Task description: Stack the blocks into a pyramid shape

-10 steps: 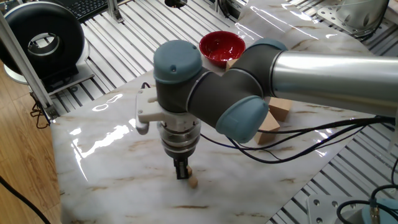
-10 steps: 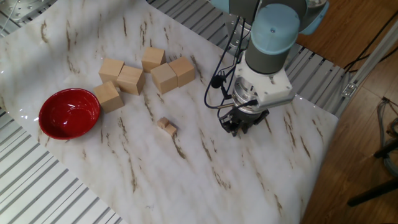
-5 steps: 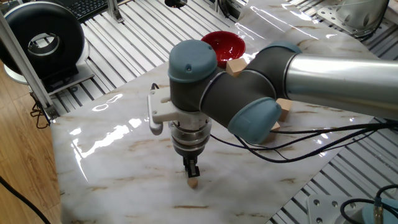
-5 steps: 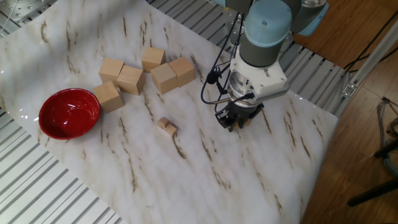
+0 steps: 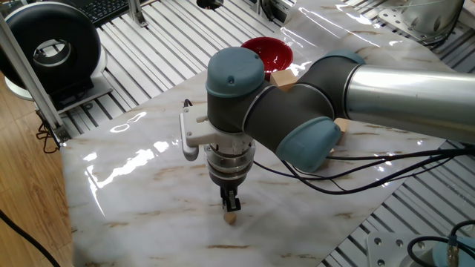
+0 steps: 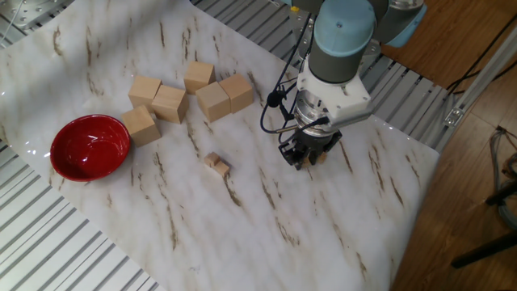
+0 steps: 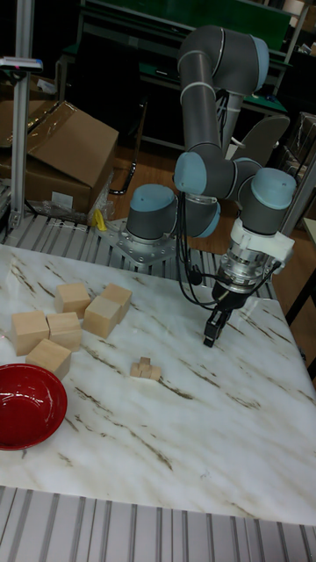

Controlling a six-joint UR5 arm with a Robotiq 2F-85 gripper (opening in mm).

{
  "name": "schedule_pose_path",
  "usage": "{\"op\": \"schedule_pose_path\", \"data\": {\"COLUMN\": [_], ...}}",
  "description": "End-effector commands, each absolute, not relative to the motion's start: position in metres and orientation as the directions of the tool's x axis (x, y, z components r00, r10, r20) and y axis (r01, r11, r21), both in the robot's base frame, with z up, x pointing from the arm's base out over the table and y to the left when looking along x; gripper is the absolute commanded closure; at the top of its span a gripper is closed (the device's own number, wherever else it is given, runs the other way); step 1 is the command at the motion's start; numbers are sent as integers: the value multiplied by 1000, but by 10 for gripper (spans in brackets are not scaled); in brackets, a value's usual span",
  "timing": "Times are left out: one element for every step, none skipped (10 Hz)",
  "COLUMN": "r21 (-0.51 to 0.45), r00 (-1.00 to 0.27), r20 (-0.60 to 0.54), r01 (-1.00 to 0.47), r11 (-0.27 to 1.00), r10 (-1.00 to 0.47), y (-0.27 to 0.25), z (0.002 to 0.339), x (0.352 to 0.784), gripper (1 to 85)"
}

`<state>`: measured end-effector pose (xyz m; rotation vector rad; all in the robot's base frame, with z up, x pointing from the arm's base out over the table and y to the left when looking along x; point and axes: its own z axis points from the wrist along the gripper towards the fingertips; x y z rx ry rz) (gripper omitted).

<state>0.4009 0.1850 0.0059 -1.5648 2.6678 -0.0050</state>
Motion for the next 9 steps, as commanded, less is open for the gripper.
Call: {"op": "schedule_pose_path", "data": {"r21": [-19,-16,-13,-16,-16,-16,-20,-21,-24], "r00": [-501,-510,-514,-514,-525,-531,-537,-540,-541], "r20": [-58,-60,-61,-61,-60,-58,-58,-59,-57], "r01": [-864,-859,-857,-857,-850,-846,-842,-840,-839], "r11": [503,512,516,516,526,533,539,542,543], "r10": [-864,-858,-856,-856,-849,-845,-841,-840,-839], "y": [190,191,192,192,192,192,191,191,190], "z": [8,8,8,8,8,7,7,8,9], "x": [402,402,402,403,402,403,403,404,403], "gripper": [487,487,490,510,563,607,633,657,690]}}
